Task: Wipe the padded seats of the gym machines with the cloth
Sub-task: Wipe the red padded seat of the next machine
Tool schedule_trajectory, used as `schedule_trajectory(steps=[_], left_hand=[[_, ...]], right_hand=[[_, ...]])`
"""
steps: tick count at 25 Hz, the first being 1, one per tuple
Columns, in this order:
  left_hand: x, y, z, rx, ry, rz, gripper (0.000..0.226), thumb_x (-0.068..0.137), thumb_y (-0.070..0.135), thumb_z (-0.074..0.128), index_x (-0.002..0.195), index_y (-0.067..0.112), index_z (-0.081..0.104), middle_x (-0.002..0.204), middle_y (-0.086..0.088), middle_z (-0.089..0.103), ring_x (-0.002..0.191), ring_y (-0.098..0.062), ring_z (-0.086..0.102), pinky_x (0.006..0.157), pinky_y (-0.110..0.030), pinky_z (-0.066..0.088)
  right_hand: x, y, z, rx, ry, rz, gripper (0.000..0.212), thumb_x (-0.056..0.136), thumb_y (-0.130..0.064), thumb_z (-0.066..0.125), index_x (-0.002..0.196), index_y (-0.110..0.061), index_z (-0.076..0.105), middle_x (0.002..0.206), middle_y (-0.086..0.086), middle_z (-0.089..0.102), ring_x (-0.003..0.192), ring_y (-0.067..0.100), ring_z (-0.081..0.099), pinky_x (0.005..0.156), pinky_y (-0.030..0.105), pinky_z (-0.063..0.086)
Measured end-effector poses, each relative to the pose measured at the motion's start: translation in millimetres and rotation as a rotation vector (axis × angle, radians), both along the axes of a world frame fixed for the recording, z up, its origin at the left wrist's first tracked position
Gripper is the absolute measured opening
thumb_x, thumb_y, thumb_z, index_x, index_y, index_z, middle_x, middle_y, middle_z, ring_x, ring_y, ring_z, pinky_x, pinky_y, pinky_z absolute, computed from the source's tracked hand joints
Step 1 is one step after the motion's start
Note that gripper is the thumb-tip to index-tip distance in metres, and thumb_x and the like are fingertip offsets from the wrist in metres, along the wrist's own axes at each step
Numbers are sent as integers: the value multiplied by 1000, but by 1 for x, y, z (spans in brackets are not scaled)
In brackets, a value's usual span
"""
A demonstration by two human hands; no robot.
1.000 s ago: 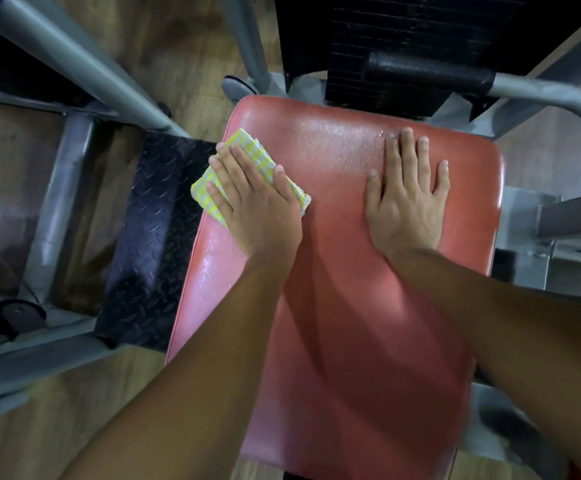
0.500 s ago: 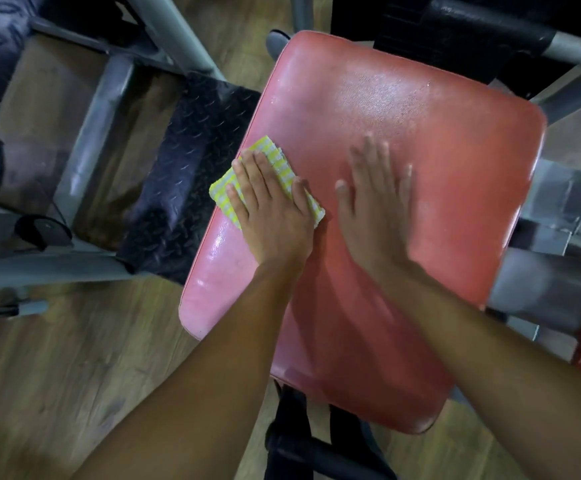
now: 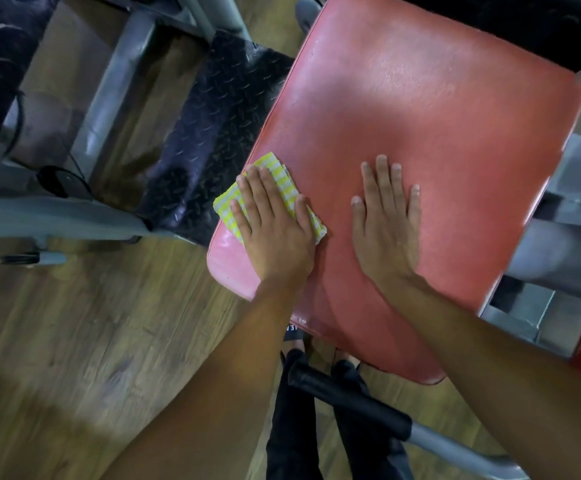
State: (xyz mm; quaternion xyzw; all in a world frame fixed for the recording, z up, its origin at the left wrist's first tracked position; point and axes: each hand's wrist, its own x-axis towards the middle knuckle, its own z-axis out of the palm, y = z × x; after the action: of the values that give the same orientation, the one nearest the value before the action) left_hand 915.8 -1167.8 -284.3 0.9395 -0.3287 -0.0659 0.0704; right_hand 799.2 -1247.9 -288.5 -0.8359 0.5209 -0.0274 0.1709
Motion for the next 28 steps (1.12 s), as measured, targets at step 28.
schedule_trajectory(steps=[28], left_hand=[[-61, 42, 1, -52, 41, 140, 67, 102, 44, 28, 153, 3, 15, 162, -12, 13, 150, -28, 7, 122, -49, 6]], right_hand=[[-4, -6, 9, 113, -206, -32, 50, 103, -29, 33, 152, -22, 29, 163, -3, 18, 151, 13, 9, 122, 40, 2]])
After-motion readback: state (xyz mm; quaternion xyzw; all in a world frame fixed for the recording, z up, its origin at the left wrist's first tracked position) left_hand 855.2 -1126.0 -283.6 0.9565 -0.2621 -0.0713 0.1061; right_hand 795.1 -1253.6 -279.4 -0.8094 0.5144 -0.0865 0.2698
